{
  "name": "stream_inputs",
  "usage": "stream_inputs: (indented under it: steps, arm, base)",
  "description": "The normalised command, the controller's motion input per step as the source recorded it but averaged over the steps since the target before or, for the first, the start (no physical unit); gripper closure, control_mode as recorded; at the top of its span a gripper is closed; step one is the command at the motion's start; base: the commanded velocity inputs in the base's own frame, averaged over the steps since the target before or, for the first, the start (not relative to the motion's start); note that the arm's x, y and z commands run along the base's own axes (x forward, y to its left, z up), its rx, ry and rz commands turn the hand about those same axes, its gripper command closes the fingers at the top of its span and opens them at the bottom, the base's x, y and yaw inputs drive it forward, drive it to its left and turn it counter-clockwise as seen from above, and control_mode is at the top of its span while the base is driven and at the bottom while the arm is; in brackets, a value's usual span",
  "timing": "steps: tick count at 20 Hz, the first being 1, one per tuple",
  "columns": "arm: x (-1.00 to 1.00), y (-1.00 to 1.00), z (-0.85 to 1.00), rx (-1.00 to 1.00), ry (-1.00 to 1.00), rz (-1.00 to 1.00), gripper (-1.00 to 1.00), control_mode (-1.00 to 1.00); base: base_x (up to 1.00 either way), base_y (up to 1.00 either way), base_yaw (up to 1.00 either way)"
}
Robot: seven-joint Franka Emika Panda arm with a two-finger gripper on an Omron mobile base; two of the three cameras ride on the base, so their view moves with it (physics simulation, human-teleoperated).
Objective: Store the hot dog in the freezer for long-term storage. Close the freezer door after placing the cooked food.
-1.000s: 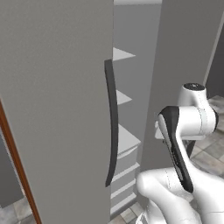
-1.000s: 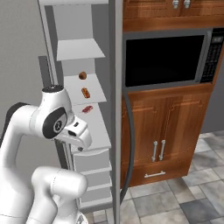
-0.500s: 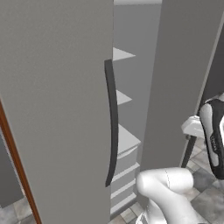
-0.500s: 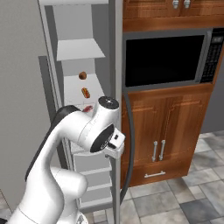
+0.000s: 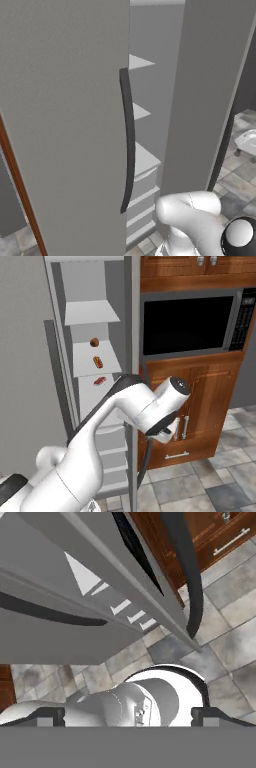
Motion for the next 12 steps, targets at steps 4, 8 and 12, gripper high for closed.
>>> stream_inputs:
  steps: [4, 8, 12]
  arm:
    - [0.31, -0.33, -0.07, 0.10, -0.20, 0.10, -1.00, -1.00]
    - [0.49, -0.36, -0.07, 0.09, -0.33, 0.17, -1.00, -1.00]
    - [0.44, -0.46, -0.07, 0.03, -0.38, 0.22, -1.00, -1.00]
  base:
    - [0.00, 0.00, 0.00]
    - [0.00, 0.00, 0.00]
    - [0.00, 0.00, 0.00]
